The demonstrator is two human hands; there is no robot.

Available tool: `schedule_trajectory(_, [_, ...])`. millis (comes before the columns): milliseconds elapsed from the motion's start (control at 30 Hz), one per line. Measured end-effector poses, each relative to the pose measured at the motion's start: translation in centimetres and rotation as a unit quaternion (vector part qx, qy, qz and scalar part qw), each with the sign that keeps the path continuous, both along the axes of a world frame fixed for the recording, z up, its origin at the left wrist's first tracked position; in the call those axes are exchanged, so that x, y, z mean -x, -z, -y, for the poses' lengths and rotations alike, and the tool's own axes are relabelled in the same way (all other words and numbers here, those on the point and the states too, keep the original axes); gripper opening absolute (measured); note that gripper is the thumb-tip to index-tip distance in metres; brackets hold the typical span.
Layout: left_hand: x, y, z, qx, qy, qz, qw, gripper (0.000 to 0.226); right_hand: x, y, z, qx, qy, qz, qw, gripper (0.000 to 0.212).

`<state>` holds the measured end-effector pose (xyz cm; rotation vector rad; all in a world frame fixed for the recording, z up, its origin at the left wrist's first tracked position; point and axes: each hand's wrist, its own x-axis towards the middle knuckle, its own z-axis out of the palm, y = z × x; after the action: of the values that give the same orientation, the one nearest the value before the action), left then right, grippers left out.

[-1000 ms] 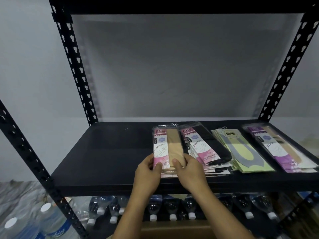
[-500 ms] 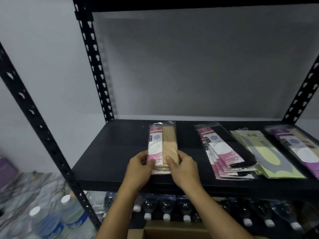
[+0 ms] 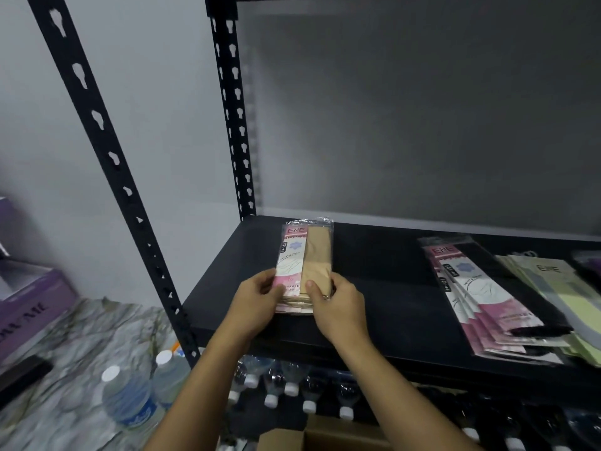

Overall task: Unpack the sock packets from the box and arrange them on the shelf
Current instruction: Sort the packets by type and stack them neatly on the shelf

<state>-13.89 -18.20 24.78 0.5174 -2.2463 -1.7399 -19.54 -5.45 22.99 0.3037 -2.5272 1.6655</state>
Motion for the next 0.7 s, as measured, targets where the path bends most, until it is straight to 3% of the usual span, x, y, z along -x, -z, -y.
schedule_trajectory(600, [0.52,0.11,0.35,-0.038,-0.014,-0.002,0.999,0.025,-0.52,-0.64,-0.28,-0.002,-0.006,0.011,1.0,0.028])
schedule_trajectory(700, [0.58,0.15,0.38,-0.034,-0.04,0.006,0.999,0.038,-0.76,-0.85,-0.9,-0.005,-0.007,0.005,1.0,0.025])
